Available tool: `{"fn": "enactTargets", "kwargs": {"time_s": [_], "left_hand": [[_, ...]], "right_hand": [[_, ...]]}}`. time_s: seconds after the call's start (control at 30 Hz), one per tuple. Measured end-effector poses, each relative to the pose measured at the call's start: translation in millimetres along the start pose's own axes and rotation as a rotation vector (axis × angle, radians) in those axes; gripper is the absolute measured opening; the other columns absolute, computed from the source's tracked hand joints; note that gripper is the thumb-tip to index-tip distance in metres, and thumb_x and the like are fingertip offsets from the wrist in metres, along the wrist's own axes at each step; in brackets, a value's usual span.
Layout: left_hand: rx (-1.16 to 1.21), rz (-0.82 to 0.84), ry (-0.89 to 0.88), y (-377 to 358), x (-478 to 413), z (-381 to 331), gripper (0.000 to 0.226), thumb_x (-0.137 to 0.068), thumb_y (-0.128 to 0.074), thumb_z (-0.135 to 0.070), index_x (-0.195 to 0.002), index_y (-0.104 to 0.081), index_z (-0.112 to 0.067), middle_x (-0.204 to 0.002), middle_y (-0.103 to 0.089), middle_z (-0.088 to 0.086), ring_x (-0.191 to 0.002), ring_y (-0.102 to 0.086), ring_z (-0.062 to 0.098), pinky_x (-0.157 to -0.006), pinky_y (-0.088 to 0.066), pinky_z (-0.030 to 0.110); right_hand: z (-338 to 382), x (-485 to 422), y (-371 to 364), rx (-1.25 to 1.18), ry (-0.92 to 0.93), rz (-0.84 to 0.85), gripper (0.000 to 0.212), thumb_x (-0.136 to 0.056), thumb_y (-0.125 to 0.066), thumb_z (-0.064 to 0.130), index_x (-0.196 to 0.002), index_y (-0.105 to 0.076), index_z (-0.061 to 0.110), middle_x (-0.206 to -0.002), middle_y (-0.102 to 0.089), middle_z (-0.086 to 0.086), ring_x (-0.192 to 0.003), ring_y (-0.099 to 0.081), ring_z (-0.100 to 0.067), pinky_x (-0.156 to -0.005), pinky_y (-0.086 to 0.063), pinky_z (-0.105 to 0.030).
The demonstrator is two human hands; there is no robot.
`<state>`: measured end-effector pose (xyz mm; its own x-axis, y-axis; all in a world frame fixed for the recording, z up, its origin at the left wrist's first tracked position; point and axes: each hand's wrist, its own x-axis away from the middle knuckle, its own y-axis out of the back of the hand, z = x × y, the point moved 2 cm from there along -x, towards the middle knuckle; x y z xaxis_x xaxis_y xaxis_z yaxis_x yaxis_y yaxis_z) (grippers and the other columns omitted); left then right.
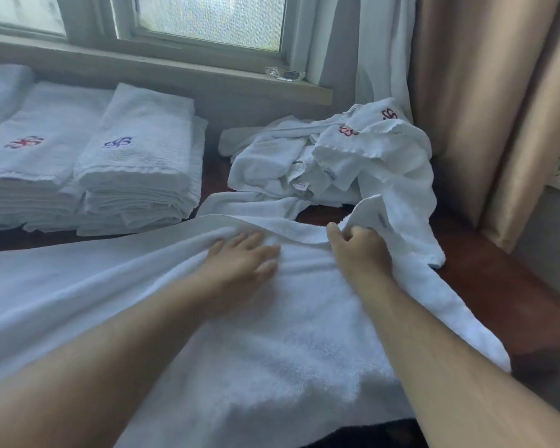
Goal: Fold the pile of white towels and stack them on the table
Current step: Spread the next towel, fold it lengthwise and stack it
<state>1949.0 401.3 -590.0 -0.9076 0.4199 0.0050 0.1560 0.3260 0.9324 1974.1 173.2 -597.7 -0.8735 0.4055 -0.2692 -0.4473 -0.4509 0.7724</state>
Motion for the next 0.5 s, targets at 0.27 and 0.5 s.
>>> {"fn": "enactTargets", "kwargs": {"time_s": [0.27, 0.5], "left_hand": [[-0.218, -0.132, 0.508, 29, 64, 39, 0.060, -0.094, -0.034, -0.066, -0.138, -0.048, -0.027, -0.143, -0.046, 0.004, -0.133, -0.038, 0.027, -0.103, -0.035, 0.043], [-0.152, -0.173, 0.558, 6, 87, 67, 0.081, -0.082, -0.019, -0.079, -0.154, -0.015, -0.041, -0.168, -0.003, 0.003, -0.154, 0.001, 0.024, -0.121, 0.001, 0.056]], "right_hand": [[63, 22, -13, 0.294, -0.012, 0.187, 0.072, -0.090, -0.045, 0.061, -0.140, -0.045, 0.008, -0.142, -0.045, -0.014, -0.131, -0.036, -0.035, -0.102, -0.036, -0.047], [99, 67, -52, 0.244, 0.095, 0.276, 0.084, -0.092, -0.043, 0.055, -0.159, -0.010, 0.018, -0.164, -0.012, -0.023, -0.150, -0.015, -0.039, -0.122, -0.015, -0.048]]}}
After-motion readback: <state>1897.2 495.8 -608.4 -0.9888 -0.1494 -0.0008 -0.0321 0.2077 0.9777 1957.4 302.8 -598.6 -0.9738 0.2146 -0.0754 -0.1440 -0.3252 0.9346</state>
